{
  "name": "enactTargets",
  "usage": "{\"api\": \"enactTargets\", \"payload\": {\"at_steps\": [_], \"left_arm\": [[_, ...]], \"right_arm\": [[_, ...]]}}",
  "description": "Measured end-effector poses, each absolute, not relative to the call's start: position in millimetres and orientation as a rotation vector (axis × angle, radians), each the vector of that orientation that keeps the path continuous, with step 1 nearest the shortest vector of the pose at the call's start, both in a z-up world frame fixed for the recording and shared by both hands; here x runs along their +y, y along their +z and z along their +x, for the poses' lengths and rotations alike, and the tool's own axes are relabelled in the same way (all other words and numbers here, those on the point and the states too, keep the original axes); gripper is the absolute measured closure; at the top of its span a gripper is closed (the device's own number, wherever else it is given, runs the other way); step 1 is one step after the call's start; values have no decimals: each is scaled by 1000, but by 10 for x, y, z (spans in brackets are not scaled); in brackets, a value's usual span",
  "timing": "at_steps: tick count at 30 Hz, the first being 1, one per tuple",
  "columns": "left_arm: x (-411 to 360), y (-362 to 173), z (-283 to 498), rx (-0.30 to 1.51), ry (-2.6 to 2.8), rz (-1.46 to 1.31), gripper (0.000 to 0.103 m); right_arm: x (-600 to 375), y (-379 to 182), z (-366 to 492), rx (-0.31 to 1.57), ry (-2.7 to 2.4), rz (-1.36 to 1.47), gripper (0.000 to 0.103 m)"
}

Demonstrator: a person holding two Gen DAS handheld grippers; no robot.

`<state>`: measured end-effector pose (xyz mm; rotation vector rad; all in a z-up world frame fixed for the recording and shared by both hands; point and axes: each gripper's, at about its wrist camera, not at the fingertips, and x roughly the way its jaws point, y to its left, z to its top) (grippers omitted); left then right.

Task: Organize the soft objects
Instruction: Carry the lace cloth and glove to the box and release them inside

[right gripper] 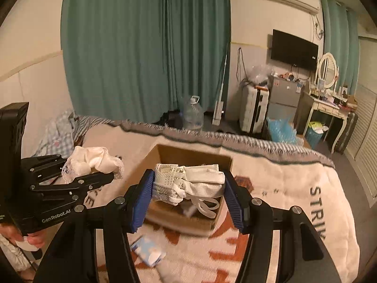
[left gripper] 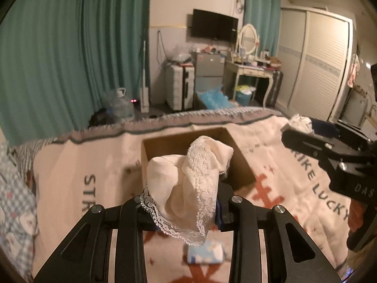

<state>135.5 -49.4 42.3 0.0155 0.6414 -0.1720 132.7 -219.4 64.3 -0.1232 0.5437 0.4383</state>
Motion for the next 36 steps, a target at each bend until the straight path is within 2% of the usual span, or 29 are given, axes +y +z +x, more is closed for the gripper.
{"api": "enactTargets", "payload": {"at_steps": [4,13,18,20,21,22,23,24,29,33,35,36], "left_arm": [[-490,249,1687,669,-164,16,71],[-483,-419,2269,781,-118,27,71],[-503,-519,2357,781,-124,44,71],[-551,-514,2321,759,-149,59,68],[-572,-527,2335,763,-160,65,66],[-593,-546,2351,777,-164,75,56],[-597,-577,2379,796,-161,87,52],[-613,-589,2366,804,-156,98,49],[-604,-445,2236,785,-101,110,48],[-545,-90,2035,748,-120,33,48],[-536,65,1956,729,-125,13,38],[-532,182,1891,710,-124,3,30]], "right_arm": [[-2194,449,1616,568,441,-92,45],[-2097,-514,2250,759,457,-78,45],[-2119,-662,2360,772,453,-76,44],[-2155,-654,2374,756,443,-55,41],[-2168,-650,2379,753,437,-47,32],[-2173,-635,2375,747,428,-41,25],[-2192,-616,2369,739,419,-30,23],[-2221,-598,2361,736,414,-16,23],[-2277,-375,2242,724,375,-14,19],[-2325,-40,1929,684,353,-48,19],[-2352,129,1745,660,340,-59,19],[-2374,209,1645,647,332,-65,19]]}}
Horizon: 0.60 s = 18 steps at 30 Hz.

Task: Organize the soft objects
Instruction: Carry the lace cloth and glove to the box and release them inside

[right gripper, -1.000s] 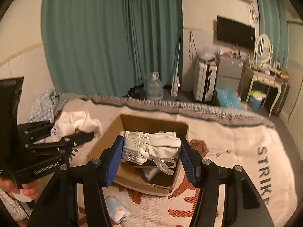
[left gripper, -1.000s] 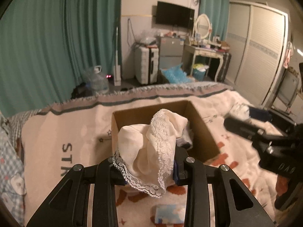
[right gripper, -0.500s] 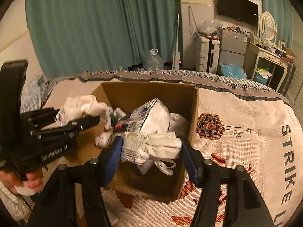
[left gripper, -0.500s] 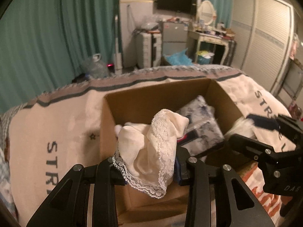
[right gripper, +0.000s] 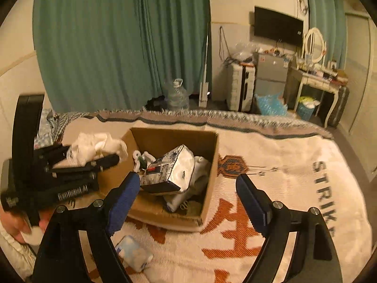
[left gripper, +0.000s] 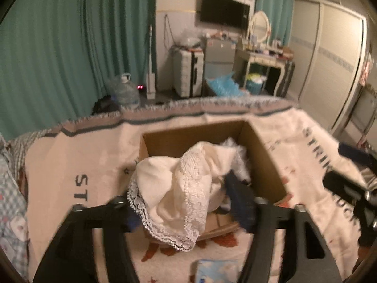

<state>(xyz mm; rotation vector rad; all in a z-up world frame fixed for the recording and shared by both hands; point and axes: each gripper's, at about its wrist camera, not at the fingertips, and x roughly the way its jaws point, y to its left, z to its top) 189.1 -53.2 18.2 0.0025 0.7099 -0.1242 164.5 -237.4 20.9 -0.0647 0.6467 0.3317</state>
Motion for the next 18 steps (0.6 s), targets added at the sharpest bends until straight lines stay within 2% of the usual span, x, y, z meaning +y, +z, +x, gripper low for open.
{"api": "enactTargets", "payload": {"at_steps": [2,4,11,18], "left_arm": [[-528,369,1763,664,-131,-14,28],[-530,533,1689,636,-149,-21,17],[-480,645,1645,635,-133,-11,17],[-484,309,1267,651,-79,33,17]], "right_arm": [[-2425,343,1461,623,322,-66,19],[-2476,450,1285,609,315,-63,19],[-2589,560,993,607,334,-6,19],[-2678,162,984,684,357,-13,19]]}}
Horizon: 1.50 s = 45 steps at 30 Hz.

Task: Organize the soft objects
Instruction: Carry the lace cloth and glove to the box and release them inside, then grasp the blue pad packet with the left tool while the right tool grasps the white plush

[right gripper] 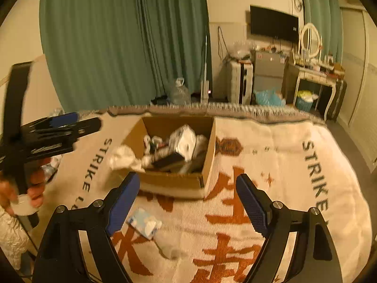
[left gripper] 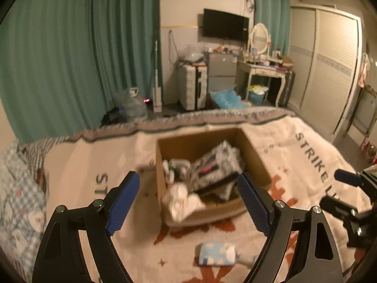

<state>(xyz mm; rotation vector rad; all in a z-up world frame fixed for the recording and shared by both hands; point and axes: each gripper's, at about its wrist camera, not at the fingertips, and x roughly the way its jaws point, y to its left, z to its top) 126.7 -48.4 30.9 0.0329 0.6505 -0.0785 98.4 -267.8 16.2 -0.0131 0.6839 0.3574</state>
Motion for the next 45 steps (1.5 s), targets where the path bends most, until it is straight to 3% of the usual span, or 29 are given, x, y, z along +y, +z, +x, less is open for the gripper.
{"api": "enactTargets", "payload": {"at_steps": [10,17,21,22,25,28,45], "left_arm": [[-474,-769,956,855,-26,-33,17],[-504,-1221,788,931,-18,-38,17],[-537,-1403,768,959,-7,-11,17],[-540,-1430,769,958,-1,-17,17],[-597,-1489,823,962,3,-12,17],[-688,-1530,848,963,-14,8,17],[-1032,-1637,982,1015,-156,15,17]], "right_arm": [[-2519,-847,991,879,387,-63,19],[-2392,-1529,933,970,455,-90,20],[-2323,-1814,944,1025,512,-56,31],[-2294,-1861,920,1019,504,-91,39],[-2268,-1886,885,985,494,-142,56],[-2319,-1860,894,959,508,-114,66],[-2702,-1405,1013,824,391,-15,68]]}}
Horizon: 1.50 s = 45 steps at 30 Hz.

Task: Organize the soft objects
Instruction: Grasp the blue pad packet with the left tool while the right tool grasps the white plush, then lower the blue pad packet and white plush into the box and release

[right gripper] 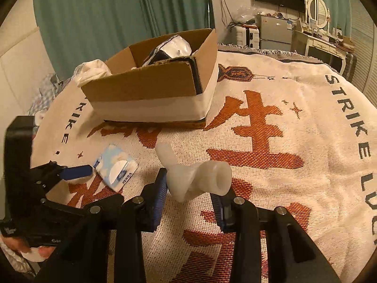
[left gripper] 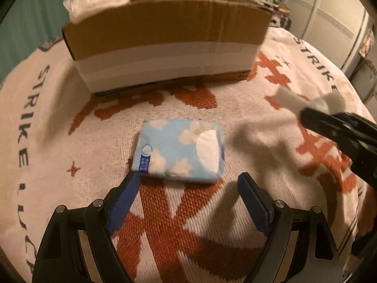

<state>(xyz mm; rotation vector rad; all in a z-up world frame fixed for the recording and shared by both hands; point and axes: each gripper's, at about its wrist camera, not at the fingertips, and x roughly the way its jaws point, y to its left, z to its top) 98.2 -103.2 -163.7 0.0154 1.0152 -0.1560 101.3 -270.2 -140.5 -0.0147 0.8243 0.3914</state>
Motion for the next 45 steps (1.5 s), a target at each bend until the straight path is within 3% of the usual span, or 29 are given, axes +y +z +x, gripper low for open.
{"api": "enactTargets", "payload": {"at_steps": [11,14,22,29,30,45], "left_arm": [[-984,-1678,1160,995,-147,12,25],[-994,-1661,1164,994,-159,5,41],[-966,-1568,1058,983,-178,14,61],[-884,-1205,942,922,-201,-64,69],[-885,-1128,917,906,-210,-70,78],[-805,-516,707,750,-255,-35,80]], "right_arm": [[-2723,-1526,1075,852,404,-17,68],[-2728,-1533,1071,854,403,-17,68],[-2703,-1395,1013,829,400,-20,68],[-2729,-1105,834,780,371,-41,68],[-2731,-1048,805,769,364,-46,68],[-2566,-579,737,669,361,-79,68]]}}
